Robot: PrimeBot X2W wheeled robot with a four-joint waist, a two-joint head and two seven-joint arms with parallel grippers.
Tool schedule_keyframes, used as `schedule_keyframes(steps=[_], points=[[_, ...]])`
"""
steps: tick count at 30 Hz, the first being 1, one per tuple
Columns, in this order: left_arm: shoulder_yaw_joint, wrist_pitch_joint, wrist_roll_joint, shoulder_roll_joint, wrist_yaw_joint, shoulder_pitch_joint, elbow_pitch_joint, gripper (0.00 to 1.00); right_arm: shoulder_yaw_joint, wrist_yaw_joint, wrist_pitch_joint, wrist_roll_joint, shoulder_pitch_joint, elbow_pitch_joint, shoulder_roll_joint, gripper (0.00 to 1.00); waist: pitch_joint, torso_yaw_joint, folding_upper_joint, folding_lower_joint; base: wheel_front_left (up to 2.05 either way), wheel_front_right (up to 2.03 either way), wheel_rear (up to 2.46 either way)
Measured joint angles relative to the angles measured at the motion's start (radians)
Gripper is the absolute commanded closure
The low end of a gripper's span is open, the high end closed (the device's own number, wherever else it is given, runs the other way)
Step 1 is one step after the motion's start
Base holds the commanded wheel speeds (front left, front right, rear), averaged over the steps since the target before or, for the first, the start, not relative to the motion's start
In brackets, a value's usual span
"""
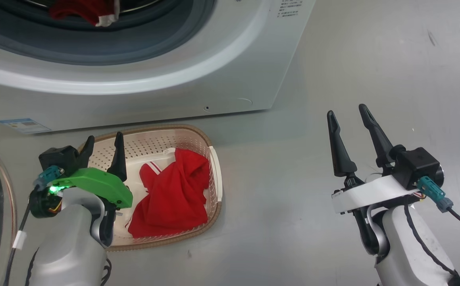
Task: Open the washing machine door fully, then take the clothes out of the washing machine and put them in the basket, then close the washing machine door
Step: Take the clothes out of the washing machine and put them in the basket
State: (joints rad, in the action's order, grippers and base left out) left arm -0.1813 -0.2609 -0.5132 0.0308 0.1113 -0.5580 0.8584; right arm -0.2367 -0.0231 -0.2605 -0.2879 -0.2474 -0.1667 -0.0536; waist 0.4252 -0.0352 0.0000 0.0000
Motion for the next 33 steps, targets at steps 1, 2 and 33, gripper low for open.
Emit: schedule_keyframes(steps=[1,2,33], points=[[0.0,0.0,0.006,0.0,0.0,0.004,-0.016,0.0,0.007,0.001,0.0,0.0,0.008,0.003,0.0,0.0,-0.011,0.004,0.0,0.0,0.0,0.0,0.0],[0.0,0.0,0.009,0.0,0.0,0.005,-0.032,0.0,0.013,0.004,0.0,0.0,0.017,0.006,0.0,0.0,-0.021,0.007,0.0,0.0,0.0,0.0,0.0],[0.018,0.004,0.176,0.002,-0.081,0.379,-0.501,0.0,0.033,0.01,0.0,0.004,0.212,0.039,0.005,0.0,-0.259,0.076,0.0,-0.0001,0.0,0.0,0.0]])
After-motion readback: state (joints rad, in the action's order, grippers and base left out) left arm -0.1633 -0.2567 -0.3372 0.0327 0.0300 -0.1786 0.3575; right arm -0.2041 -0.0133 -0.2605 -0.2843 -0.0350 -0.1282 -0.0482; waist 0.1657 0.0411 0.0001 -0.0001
